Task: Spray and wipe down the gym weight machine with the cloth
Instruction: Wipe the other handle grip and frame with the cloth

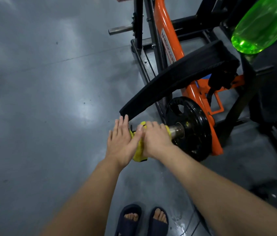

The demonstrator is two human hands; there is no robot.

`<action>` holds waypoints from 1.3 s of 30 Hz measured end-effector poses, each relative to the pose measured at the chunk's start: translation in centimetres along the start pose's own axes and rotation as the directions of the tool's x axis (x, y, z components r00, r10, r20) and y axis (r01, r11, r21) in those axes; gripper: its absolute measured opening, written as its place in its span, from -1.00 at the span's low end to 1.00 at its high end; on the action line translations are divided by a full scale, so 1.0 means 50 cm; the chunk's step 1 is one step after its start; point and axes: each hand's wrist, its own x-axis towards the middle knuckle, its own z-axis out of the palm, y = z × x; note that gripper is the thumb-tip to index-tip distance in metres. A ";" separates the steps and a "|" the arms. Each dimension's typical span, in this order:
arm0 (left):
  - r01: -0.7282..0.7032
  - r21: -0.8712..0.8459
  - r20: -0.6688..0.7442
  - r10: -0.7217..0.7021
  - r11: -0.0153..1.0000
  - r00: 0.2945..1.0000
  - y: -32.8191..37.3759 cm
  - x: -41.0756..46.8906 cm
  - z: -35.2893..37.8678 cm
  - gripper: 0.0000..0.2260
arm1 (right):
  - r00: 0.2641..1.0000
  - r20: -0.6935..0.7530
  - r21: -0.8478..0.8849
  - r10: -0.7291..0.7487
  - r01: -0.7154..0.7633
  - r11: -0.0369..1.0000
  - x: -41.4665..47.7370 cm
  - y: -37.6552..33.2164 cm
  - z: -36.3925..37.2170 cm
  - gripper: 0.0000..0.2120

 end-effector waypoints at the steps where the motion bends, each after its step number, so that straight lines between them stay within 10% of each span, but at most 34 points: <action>1: 0.030 -0.047 0.003 -0.030 0.998 1.000 -0.001 0.002 -0.002 -0.25 | 0.999 -0.042 0.055 -0.026 0.028 0.998 -0.003 -0.030 0.009 -0.32; 8: 0.102 -0.399 -0.017 -0.118 0.911 0.993 -0.001 0.003 -0.019 -0.16 | 0.971 -0.231 0.187 -0.067 0.112 0.976 0.001 -0.054 0.053 -0.17; 11: 0.193 -0.696 0.089 -0.184 0.692 0.979 0.003 0.001 -0.040 -0.32 | 0.953 -0.293 0.187 -0.074 0.133 0.973 -0.005 -0.051 0.061 -0.27; 15: 0.192 -0.556 0.052 -0.197 0.809 0.979 -0.033 -0.014 -0.029 -0.77 | 0.959 -0.276 0.205 -0.058 0.118 0.972 -0.004 -0.052 0.060 -0.26; 23: 0.143 -0.652 -0.249 -0.389 0.745 0.887 -0.117 -0.027 -0.006 -0.73 | 0.995 -0.087 -0.046 -0.046 0.042 0.998 -0.002 -0.174 0.001 -0.56; 26: 0.177 -0.821 -0.156 -0.511 0.543 0.845 -0.159 -0.065 -0.012 -0.72 | 0.970 -0.129 -0.238 -0.204 0.169 0.956 0.003 -0.242 0.027 -0.66; 30: 0.237 -0.797 -0.100 -0.508 0.556 0.855 -0.175 -0.081 -0.015 -0.71 | 0.957 -0.020 -0.367 -0.290 0.263 0.892 0.019 -0.244 0.023 -0.70; 35: 0.256 -0.716 -0.249 -0.581 0.649 0.775 -0.128 -0.030 -0.023 -0.84 | 0.967 0.192 0.143 -0.170 0.144 0.979 0.073 -0.157 -0.053 -0.71; 39: 0.169 -0.529 -0.151 -0.288 0.832 0.946 -0.053 0.014 -0.033 -0.81 | 0.915 0.397 0.408 0.068 -0.242 0.880 0.112 -0.047 -0.064 -0.62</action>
